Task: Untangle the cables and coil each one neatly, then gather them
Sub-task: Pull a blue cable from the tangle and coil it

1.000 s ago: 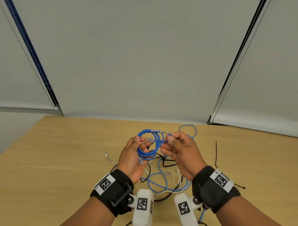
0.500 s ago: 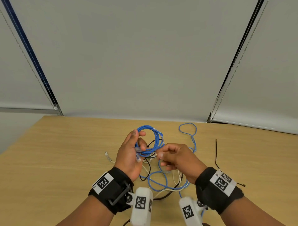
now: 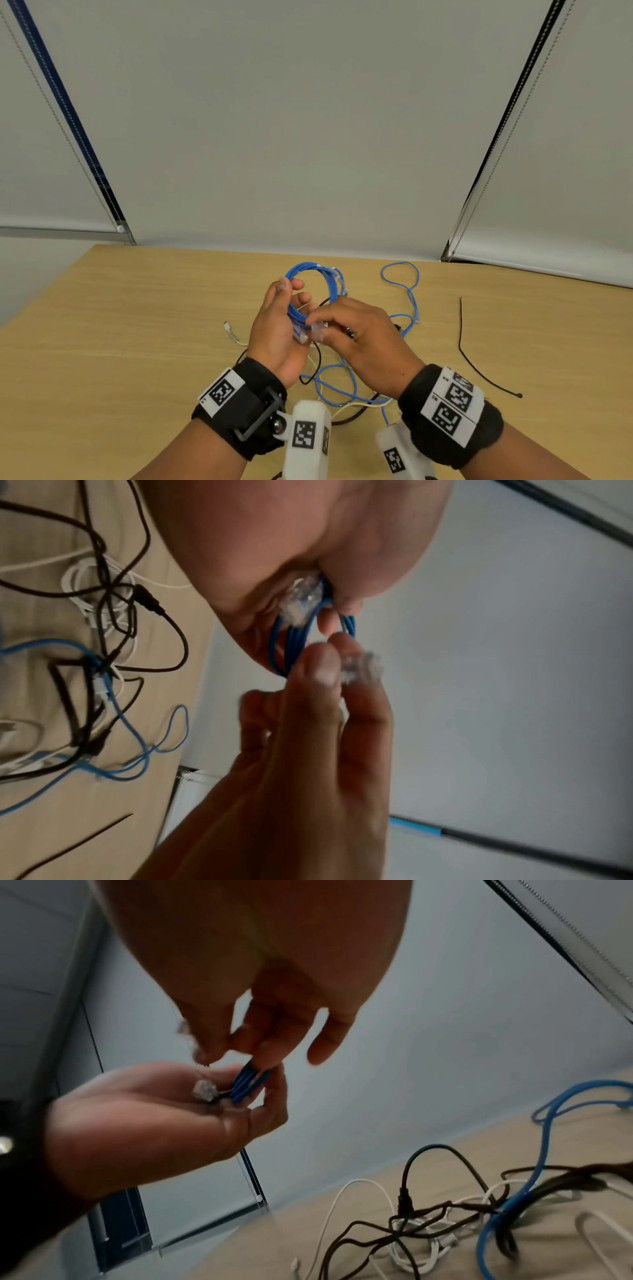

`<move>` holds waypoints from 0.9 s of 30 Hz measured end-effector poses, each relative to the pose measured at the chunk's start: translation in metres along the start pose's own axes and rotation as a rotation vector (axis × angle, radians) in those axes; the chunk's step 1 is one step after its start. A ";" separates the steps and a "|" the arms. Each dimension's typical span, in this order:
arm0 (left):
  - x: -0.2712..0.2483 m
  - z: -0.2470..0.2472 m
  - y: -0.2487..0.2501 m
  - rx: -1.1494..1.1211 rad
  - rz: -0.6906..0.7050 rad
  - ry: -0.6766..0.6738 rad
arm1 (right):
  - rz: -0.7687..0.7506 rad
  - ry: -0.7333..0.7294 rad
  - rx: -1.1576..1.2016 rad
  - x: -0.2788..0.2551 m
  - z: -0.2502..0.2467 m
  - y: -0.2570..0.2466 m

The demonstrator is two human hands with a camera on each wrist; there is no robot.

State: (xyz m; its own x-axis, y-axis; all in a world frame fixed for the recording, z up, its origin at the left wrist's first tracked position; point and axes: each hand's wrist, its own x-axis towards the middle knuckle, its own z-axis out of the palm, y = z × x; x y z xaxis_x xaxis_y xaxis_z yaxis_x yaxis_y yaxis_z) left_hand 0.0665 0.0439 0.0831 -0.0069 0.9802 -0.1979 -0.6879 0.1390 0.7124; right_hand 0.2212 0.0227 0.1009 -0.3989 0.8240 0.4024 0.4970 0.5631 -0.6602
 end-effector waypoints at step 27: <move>0.012 -0.009 -0.001 0.643 -0.027 -0.180 | 0.170 -0.146 -0.101 -0.002 -0.024 0.026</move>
State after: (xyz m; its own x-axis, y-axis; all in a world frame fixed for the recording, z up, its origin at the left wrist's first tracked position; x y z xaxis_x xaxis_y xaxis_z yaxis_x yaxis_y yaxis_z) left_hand 0.0607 0.0548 0.0742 0.1638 0.9757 -0.1456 -0.1158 0.1655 0.9794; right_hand 0.2535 0.0378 0.0981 -0.4061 0.8939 0.1900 0.6380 0.4262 -0.6414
